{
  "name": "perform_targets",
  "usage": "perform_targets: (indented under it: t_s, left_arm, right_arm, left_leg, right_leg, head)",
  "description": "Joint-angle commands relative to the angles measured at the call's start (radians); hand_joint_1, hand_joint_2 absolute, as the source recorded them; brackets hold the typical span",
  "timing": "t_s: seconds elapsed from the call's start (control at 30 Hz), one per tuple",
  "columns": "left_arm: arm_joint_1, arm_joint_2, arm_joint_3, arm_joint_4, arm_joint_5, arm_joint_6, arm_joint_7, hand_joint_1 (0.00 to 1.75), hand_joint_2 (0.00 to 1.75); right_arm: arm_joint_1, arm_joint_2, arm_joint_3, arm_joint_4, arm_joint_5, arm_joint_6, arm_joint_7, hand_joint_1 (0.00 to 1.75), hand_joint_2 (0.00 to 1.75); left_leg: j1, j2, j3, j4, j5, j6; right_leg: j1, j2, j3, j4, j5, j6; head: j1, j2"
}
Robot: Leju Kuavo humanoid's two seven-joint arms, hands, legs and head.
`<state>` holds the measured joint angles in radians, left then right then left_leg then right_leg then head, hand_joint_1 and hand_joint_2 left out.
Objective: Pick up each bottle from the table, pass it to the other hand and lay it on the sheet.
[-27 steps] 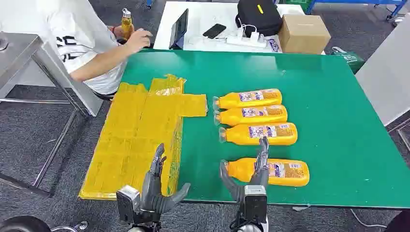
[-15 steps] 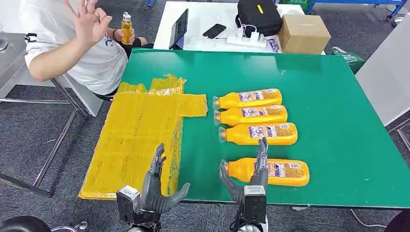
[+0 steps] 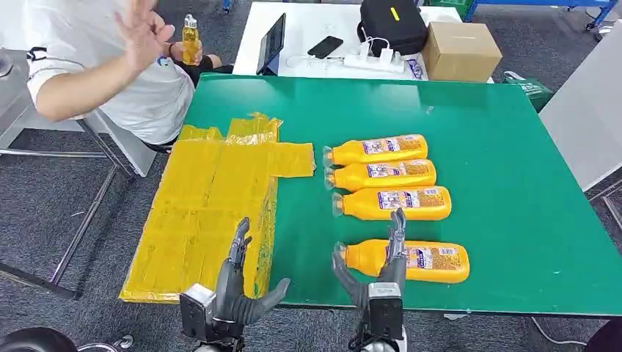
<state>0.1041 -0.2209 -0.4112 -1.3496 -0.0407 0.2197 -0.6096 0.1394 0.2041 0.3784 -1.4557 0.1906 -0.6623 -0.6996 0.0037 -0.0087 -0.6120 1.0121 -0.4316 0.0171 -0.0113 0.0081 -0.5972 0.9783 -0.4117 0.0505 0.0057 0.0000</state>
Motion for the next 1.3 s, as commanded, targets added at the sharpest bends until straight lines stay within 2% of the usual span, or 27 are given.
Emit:
perform_targets:
  t_s: [0.03,0.17,0.23,0.27,0.37,0.6,1.07,1.3]
  left_arm:
    - [0.025,-0.001,0.060,-0.053,-0.080,0.047,-0.001,0.00,1.75]
    - [0.027,-0.013,0.108,-0.052,-0.091,0.049,-0.004,0.00,1.75]
    - [0.032,-0.022,0.133,-0.052,-0.097,0.050,-0.008,0.00,1.75]
    - [0.038,-0.022,0.140,-0.054,-0.100,0.051,-0.008,0.00,1.75]
    - [0.052,-0.031,0.177,-0.060,-0.113,0.040,-0.021,0.00,1.75]
    - [0.047,-0.049,0.213,-0.043,-0.133,0.011,-0.017,0.00,1.75]
    - [0.036,-0.049,0.211,-0.024,-0.136,0.004,-0.014,0.00,1.75]
    - [0.002,-0.045,0.214,0.033,-0.114,-0.027,-0.004,0.00,1.75]
  right_arm:
    - [0.028,-0.124,-0.047,-0.138,0.393,0.050,0.240,0.00,1.75]
    - [0.064,-0.170,-0.081,-0.246,0.519,0.065,0.322,0.00,1.75]
    - [0.081,-0.207,-0.084,-0.284,0.577,0.107,0.402,0.00,1.75]
    - [0.099,-0.222,-0.092,-0.301,0.581,0.128,0.432,0.00,1.75]
    - [0.164,-0.282,-0.099,-0.364,0.651,0.200,0.553,0.00,1.75]
    - [0.241,-0.369,-0.111,-0.432,0.647,0.291,0.702,0.00,1.75]
    - [0.225,-0.374,-0.136,-0.395,0.653,0.305,0.730,0.00,1.75]
    - [0.129,-0.377,-0.183,-0.268,0.709,0.301,0.691,0.00,1.75]
  left_leg:
    - [0.000,0.000,0.003,0.000,-0.002,0.000]
    - [0.000,-0.001,0.001,0.000,-0.001,0.000]
    - [0.001,-0.001,0.007,0.001,-0.004,0.000]
    - [0.000,-0.001,0.001,0.000,-0.001,0.000]
    - [0.000,-0.002,0.004,0.000,-0.002,0.000]
    - [-0.001,-0.001,0.002,0.000,-0.002,0.000]
    - [0.000,0.001,0.005,-0.001,-0.003,0.000]
    - [0.000,0.002,0.006,-0.001,-0.002,0.000]
  right_leg:
    - [0.001,-0.001,0.004,-0.001,-0.001,-0.001]
    - [0.000,-0.002,0.002,-0.001,-0.001,0.000]
    - [0.001,-0.003,0.008,-0.001,-0.003,-0.002]
    - [0.000,-0.001,0.002,-0.001,-0.001,-0.001]
    - [0.001,-0.004,0.005,-0.001,-0.002,-0.001]
    - [0.000,-0.002,0.002,-0.001,-0.002,-0.001]
    - [0.000,-0.001,0.005,-0.002,-0.002,-0.001]
    - [0.001,0.000,0.006,-0.003,-0.001,-0.002]
  head:
    - [0.000,0.000]
    - [0.000,0.000]
    - [0.000,0.000]
    - [0.000,0.000]
    - [0.000,0.000]
    - [0.000,0.000]
    - [0.000,0.000]
    - [-0.001,0.000]
